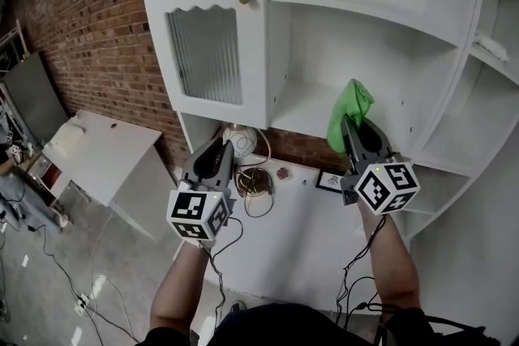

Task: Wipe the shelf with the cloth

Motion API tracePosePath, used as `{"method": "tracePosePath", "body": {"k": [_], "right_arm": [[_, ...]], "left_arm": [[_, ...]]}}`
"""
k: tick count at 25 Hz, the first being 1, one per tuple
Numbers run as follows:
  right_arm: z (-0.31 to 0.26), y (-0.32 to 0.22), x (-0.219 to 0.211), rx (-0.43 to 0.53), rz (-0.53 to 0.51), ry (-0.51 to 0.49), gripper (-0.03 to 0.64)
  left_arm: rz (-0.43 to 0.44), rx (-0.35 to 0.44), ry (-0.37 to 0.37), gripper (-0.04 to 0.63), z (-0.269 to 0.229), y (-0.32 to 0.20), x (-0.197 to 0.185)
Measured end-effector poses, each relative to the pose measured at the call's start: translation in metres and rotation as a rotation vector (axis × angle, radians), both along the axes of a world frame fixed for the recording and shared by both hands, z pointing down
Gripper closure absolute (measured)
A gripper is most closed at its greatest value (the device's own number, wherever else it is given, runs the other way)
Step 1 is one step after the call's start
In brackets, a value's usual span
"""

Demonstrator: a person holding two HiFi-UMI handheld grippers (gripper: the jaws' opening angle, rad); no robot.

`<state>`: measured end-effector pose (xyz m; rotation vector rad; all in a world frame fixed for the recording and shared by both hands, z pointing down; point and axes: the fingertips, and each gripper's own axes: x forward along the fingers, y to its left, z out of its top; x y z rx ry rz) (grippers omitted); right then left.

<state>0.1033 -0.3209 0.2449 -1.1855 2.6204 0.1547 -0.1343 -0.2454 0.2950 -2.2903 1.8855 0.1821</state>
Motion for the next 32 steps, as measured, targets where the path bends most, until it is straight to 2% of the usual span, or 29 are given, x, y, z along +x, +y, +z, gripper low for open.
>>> {"method": "tracePosePath", "body": {"k": [4,10,16,19,26,32], "right_arm": [[-0.025,-0.016,-0.019,0.001,-0.013,-0.022,0.563],[-0.057,-0.065,-0.044,-0.022,0.011,0.028,0.563],[-0.068,-0.126,-0.078,-0.115,-0.036,0.094,0.563],[-0.055,-0.160,-0.097,-0.197,-0.063,0.158,0.563],[0.006,-0.222,-0.130,-0.459,-0.156,0.340,0.563],[0.035,-0.249,-0.145,-0.537,-0.183,0.558,0.563]], "left_arm": [[0.033,0.003,0.009,0.532,-0.002,-0.012,-0.014],[0.060,0.013,0.011,0.532,-0.008,-0.024,-0.032],[0.037,0.004,0.012,0.532,-0.003,-0.025,-0.055],[0.004,-0.007,0.018,0.531,0.002,-0.021,-0.070],[-0.098,-0.015,0.039,0.531,0.006,-0.008,-0.109],[-0.146,-0.035,0.038,0.531,0.014,-0.005,-0.121]]}}
